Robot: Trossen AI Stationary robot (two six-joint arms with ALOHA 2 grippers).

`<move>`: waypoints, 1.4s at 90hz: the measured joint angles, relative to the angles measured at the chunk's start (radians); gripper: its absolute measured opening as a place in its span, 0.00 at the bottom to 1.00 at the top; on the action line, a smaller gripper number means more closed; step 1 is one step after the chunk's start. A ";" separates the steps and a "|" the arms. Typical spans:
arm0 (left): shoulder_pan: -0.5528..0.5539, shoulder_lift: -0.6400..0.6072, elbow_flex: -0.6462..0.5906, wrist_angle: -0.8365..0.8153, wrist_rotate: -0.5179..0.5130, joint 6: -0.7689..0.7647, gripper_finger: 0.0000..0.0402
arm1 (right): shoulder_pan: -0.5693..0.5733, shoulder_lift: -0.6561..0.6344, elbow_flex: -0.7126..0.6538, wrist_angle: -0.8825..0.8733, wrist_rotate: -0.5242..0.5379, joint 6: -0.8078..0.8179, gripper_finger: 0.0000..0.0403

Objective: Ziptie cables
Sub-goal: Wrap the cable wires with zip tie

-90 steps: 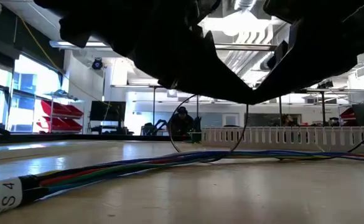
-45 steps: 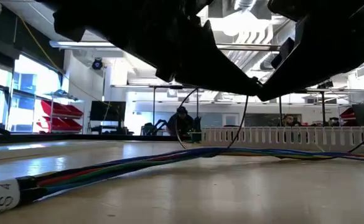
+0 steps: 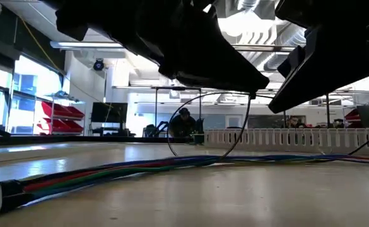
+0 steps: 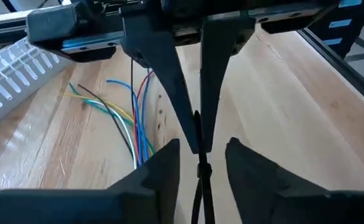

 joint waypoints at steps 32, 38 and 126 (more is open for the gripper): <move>-0.001 0.001 0.000 -0.031 -0.013 -0.002 0.22 | 0.000 0.000 0.000 0.007 0.004 0.000 0.00; -0.001 0.001 0.000 -0.037 -0.021 -0.010 0.18 | 0.000 0.000 0.000 0.010 0.005 0.000 0.00; -0.042 -0.044 0.000 -0.159 -0.100 -0.019 0.00 | 0.405 -0.002 0.002 -0.476 0.053 0.679 0.00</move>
